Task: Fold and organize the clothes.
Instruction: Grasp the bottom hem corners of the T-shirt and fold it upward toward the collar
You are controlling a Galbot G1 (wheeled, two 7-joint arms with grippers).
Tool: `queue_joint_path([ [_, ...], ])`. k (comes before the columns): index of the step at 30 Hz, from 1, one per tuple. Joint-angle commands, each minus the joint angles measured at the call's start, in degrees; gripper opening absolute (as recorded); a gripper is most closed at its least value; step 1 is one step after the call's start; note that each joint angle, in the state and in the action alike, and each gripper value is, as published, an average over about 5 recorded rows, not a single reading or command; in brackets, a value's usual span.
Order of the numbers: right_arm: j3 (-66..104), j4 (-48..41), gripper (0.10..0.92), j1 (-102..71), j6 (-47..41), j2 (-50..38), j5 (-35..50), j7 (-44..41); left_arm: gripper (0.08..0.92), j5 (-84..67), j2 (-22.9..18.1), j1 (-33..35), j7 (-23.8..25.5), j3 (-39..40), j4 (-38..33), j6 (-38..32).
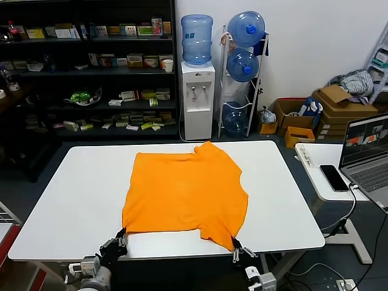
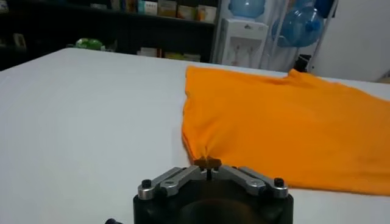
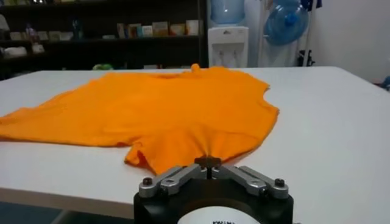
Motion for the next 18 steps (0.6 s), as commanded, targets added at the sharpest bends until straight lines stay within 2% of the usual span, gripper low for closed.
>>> queue_joint_path([
  [1,2.1,10.6,0.124,-11.8,2.5,-4.0,1.9,1.1,0.092,-6.6,4.4,11.4,-3.6,-2.4,-13.1,0.6],
  [4,3.2,13.0,0.124,-13.9,3.0,-5.1,2.8,2.5,0.092,-7.5,5.4,14.5,-4.2,-3.0,-15.6,0.5],
  [7,3.2,13.2,0.124,-8.9,0.7,-5.3,4.8,4.9,0.092,-7.5,5.4,11.4,-4.3,-2.2,-14.4,-0.2],
  [9,2.7,11.8,0.124,-2.1,-1.6,-5.3,6.7,6.8,0.092,-7.4,5.1,6.3,-4.3,-1.0,-11.9,-0.9],
  [12,0.9,6.4,0.124,11.1,-5.3,-6.2,10.2,10.0,0.092,-8.1,5.0,-5.6,-3.6,1.5,-5.6,-1.5],
  [14,-1.1,1.7,0.124,19.9,-7.6,-7.3,12.9,11.9,0.092,-8.7,5.2,-14.2,-2.8,3.8,0.0,-1.9],
  [18,-5.5,-6.2,0.124,32.4,-10.1,-9.5,16.4,13.3,0.092,-9.1,5.2,-26.6,-1.0,8.7,11.2,-2.8],
])
